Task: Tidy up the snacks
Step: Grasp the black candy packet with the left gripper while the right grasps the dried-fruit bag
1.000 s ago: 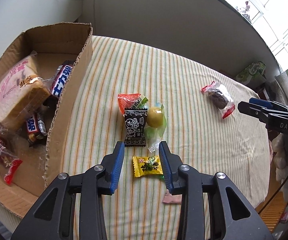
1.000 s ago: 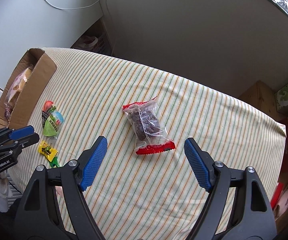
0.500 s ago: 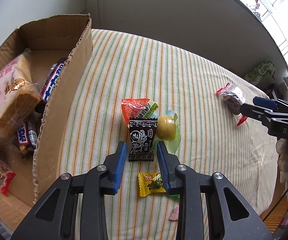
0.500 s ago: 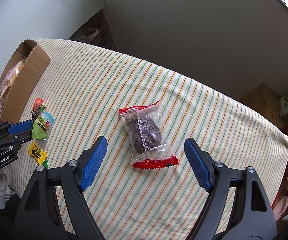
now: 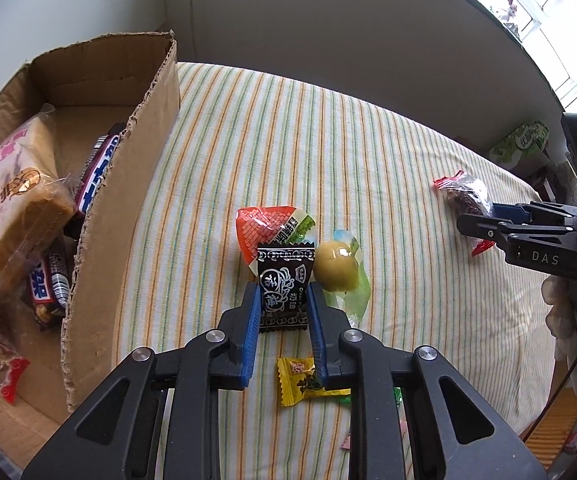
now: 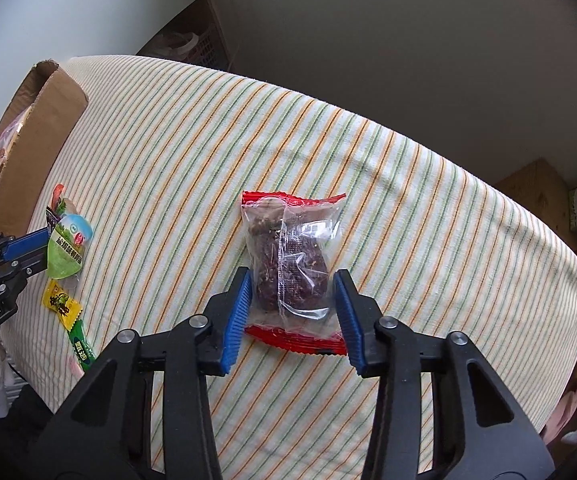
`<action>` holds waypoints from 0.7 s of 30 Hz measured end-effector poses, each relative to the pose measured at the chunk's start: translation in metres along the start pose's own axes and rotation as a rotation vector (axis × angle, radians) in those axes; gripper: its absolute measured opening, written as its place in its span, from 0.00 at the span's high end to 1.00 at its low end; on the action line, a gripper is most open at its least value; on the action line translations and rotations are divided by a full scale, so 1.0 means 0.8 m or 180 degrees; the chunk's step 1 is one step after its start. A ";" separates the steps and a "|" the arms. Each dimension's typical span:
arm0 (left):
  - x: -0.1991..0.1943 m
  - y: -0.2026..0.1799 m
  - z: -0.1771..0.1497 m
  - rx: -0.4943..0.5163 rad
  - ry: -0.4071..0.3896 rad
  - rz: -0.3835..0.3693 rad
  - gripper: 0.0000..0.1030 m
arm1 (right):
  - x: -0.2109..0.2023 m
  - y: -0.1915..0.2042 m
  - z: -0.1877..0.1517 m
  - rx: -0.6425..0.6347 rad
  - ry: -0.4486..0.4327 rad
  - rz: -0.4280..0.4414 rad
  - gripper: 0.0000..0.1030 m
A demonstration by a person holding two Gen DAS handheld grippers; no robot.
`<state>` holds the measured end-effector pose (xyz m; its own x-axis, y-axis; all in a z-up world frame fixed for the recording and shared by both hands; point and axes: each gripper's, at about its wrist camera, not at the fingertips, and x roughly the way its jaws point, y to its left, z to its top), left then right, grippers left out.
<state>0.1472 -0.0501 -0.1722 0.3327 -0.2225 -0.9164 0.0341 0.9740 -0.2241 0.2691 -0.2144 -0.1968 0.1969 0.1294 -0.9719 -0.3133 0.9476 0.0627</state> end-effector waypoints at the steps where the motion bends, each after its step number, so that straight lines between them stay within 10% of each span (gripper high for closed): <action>1: -0.001 -0.001 0.001 -0.0004 -0.0002 0.0002 0.80 | 0.000 0.000 -0.001 0.0014 -0.0007 0.0009 0.58; 21: -0.025 -0.011 -0.005 0.0097 -0.0079 -0.0053 0.80 | -0.049 -0.006 -0.027 0.0058 -0.0172 0.0092 0.60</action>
<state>0.1363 -0.0546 -0.1529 0.3551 -0.2378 -0.9041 0.0685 0.9711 -0.2286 0.2425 -0.2305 -0.1643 0.2381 0.1718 -0.9559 -0.3028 0.9483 0.0950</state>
